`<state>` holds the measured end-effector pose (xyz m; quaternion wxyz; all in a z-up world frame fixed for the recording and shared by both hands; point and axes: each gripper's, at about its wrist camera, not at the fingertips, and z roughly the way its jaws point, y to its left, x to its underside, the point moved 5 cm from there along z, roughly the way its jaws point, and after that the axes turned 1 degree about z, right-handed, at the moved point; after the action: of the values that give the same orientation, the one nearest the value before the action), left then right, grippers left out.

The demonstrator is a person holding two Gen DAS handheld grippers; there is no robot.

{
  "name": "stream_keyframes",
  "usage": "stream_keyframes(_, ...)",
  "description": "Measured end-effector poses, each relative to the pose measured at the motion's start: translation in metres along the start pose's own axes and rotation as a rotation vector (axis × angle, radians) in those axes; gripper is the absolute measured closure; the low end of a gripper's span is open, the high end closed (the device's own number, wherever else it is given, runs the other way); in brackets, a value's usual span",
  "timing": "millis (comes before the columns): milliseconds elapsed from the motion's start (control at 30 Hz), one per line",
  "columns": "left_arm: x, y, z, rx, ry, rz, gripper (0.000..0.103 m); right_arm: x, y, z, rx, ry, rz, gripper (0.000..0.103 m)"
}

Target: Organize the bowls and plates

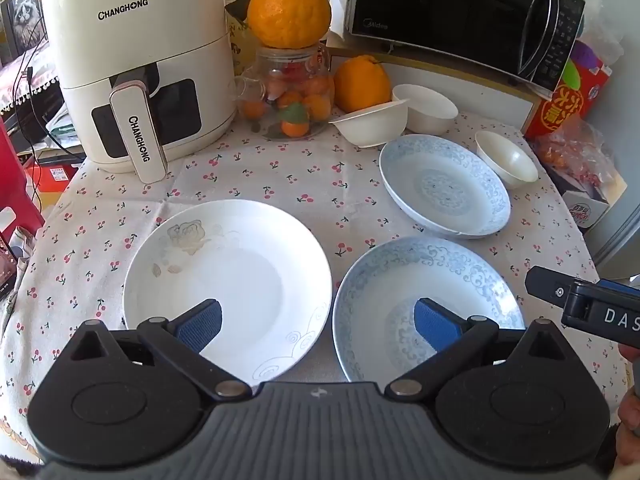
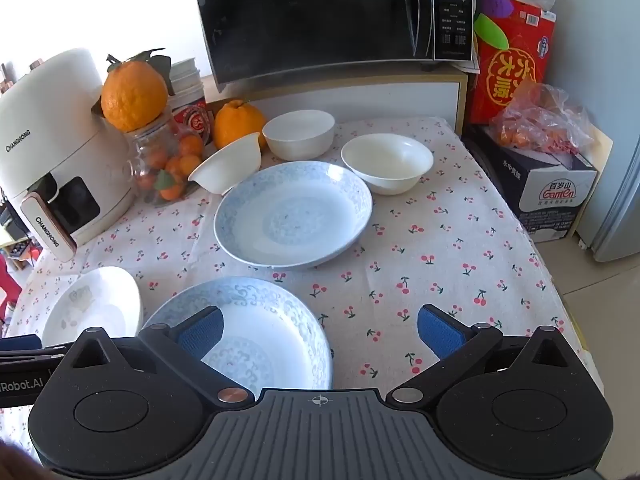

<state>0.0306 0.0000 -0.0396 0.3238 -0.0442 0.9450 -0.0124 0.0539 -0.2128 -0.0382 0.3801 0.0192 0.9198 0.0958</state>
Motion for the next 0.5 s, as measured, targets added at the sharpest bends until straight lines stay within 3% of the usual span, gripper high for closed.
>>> stream_keyframes(500,0.0003,0.0007,0.0006,0.008,0.005,-0.011,0.0,0.0003,0.0016,-0.0019,-0.006,0.001,0.002,0.0)
